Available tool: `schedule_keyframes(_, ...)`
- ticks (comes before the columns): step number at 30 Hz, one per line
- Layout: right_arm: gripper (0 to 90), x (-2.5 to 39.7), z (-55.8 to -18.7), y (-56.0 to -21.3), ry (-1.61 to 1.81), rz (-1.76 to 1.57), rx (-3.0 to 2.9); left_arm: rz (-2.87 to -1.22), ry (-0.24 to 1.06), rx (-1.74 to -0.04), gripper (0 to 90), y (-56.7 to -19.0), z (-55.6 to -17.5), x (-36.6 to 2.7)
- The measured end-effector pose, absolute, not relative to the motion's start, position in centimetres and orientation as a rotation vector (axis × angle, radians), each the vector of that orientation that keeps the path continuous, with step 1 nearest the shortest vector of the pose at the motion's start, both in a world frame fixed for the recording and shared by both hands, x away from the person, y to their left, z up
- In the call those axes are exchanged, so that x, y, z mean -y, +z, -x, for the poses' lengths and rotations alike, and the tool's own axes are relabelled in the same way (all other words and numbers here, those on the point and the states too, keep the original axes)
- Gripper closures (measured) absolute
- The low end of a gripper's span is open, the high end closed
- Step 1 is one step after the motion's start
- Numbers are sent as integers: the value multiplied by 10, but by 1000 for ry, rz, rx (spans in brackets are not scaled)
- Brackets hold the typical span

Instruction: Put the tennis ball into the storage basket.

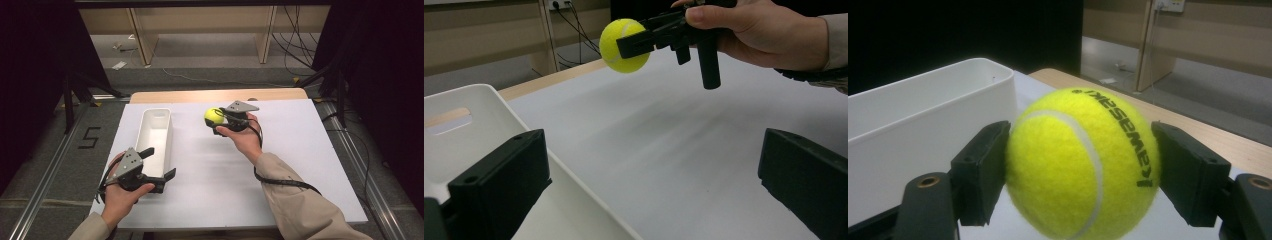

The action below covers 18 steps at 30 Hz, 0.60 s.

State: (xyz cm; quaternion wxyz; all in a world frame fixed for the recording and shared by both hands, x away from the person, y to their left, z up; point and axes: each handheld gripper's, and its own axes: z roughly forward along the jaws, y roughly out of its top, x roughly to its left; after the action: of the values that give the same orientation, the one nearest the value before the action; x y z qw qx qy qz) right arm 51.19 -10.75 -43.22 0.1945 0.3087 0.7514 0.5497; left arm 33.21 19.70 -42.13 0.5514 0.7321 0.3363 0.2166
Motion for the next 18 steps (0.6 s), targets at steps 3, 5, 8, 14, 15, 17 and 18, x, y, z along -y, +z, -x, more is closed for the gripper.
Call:
schedule_keyframes(3,272,106,-512,-432,1546,-865,-2107,-1731,511,-797,0,-421,-332,-197)
schedule_keyframes(5,272,105,-512,-432,1546,-861,-2109,-1732,513,-795,0,-421,-332,-197)
schedule_keyframes(8,272,103,-511,-431,1548,-859,-2109,-1731,511,-797,0,-421,-332,-197)
schedule_keyframes(14,272,100,-511,-431,1555,-852,-2110,-1731,512,-795,0,-421,-332,-197)
schedule_keyframes(15,272,100,-511,-431,1558,-851,-2110,-1734,513,-795,0,-421,-332,-197)
schedule_keyframes(17,272,99,-511,-430,1558,-850,-2111,-1733,512,-795,0,-421,-332,-197)
schedule_keyframes(18,272,98,-511,-430,1559,-847,-2110,-1732,512,-795,0,-421,-332,-197)
